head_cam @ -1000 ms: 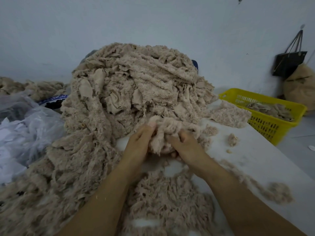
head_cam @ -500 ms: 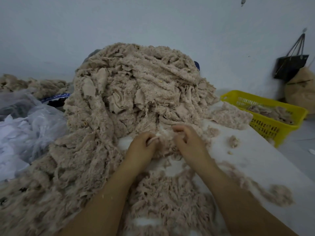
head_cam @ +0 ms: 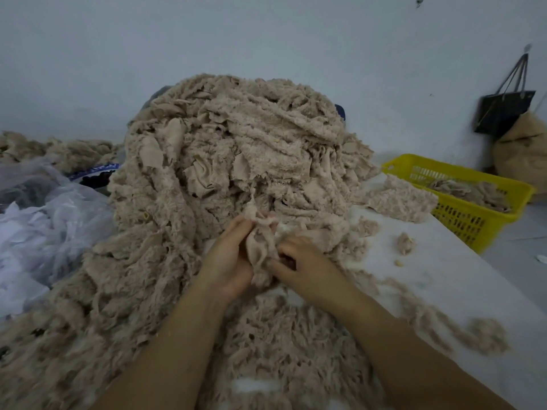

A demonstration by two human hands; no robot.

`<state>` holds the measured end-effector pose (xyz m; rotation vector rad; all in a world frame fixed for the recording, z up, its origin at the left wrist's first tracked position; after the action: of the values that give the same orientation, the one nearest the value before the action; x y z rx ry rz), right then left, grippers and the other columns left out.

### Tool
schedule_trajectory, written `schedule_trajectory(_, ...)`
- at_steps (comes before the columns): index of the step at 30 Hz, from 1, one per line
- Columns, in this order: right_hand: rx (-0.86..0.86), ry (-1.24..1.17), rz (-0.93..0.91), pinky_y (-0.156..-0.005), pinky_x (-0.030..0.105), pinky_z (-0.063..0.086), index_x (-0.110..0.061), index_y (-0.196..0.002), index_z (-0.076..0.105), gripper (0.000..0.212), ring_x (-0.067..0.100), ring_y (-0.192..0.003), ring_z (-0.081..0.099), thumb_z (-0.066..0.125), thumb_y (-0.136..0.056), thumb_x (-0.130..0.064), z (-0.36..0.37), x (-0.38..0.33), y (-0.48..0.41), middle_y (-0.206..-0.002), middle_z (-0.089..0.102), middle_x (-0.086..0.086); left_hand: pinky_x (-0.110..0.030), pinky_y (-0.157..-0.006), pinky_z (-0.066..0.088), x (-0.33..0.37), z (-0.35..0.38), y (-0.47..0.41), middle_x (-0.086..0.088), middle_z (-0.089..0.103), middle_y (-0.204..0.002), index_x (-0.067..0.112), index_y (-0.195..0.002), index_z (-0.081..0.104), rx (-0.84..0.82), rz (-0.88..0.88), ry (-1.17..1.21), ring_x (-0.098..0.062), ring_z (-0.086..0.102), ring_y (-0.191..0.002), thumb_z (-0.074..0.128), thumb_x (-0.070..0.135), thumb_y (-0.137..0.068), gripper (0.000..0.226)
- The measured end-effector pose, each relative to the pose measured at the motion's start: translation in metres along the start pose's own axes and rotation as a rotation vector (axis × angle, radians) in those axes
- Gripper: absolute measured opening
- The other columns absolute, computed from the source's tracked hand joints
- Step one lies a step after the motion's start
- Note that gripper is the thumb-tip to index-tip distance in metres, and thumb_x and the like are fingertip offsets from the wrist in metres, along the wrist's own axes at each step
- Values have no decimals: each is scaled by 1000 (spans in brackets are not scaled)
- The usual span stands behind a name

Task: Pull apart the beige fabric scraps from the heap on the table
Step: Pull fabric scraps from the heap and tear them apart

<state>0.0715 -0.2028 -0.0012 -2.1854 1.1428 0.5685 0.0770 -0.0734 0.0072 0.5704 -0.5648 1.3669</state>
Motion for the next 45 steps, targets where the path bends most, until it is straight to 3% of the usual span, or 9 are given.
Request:
schedule_trajectory(4, 94, 9, 115, -61, 30, 25, -26, -68, 30, 39, 4, -66, 32, 54, -99, -25, -12, 16, 0, -70, 34, -5, -27, -74, 60, 7, -6, -3, -6, 76, -94, 10, -80, 79, 27, 58, 46, -12, 74, -84, 47, 18, -102, 40)
schedule_trajectory(9, 193, 157, 237, -58, 32, 26, -20, -73, 44, 30, 17, -77, 38, 49, -102, -28, -23, 30, -1, -71, 39, -4, -28, -70, 59, 11, -10, -4, 0, 69, -81, 15, -92, 63, 48, 72, 106, -10, 68, -71, 52, 23, -100, 16)
schedule_trajectory(13, 241, -69, 169, -84, 18, 39, -26, -111, 61, 30, 6, -106, 44, 46, -100, -49, -27, 21, 1, -105, 48, -11, -23, -59, 53, 5, -8, -1, 0, 66, -73, 18, -81, 69, 137, 183, -401, -11, 60, -63, 56, 16, -100, 23)
schedule_trajectory(16, 230, -212, 76, -74, 13, 42, -43, -97, 50, 28, -2, -89, 49, 43, -91, -70, -22, 3, 3, -100, 48, -17, -22, -53, 53, -5, 0, 4, 2, 71, -74, 26, -82, 71, 40, 257, -724, -10, 66, -63, 63, 26, -97, 16)
schedule_trajectory(20, 164, -143, 112, -75, 36, 49, -22, -91, 57, 34, 11, -81, 56, 37, -103, -47, -18, 4, 3, -89, 58, -3, -20, -72, 54, -13, 4, 3, 11, 71, -91, 43, -91, 67, -173, 293, -962, -7, 68, -86, 65, 43, -93, 2)
schedule_trajectory(27, 341, -56, 197, -57, 25, 32, -6, -81, 51, 42, 19, -65, 49, 33, -107, -33, -27, 15, 0, -73, 53, 11, -22, -58, 46, -9, -6, -6, 14, 59, -68, 30, -77, 58, -5, 358, -1153, -5, 55, -64, 56, 40, -99, 24)
schedule_trajectory(34, 591, -293, 371, -47, 21, 23, -17, -68, 31, 43, 6, -48, 28, 35, -106, -35, -54, 42, 11, -63, 28, -2, -27, -49, 51, 27, -41, -3, -3, 66, -73, 19, -80, 59, 461, 295, -496, -21, 63, -64, 52, 38, -102, 30)
schedule_trajectory(40, 227, -139, 153, -74, 9, 39, -34, -130, 51, 42, -14, -95, 51, 47, -95, -57, -23, 17, 1, -120, 45, -18, -40, -68, 62, 14, -29, -7, -8, 77, -100, 16, -101, 66, 315, 157, -181, -25, 74, -95, 49, 34, -103, 25)
schedule_trajectory(45, -16, 224, 132, -77, 31, 41, -26, -114, 60, 18, 8, -90, 43, 53, -98, -26, -9, 21, 0, -103, 46, -7, -56, -95, 53, 16, -25, -7, -11, 74, -101, 13, -121, 62, 150, 57, -18, -24, 68, -105, 47, 36, -102, 34)
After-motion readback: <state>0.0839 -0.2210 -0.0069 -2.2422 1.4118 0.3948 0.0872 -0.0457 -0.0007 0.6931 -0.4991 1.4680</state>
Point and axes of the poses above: each hand's wrist, its own y-axis away from the middle knuckle, its own z-axis out of the palm, x = y × z, the point moved 4 cm from there along -y, towards the middle knuckle
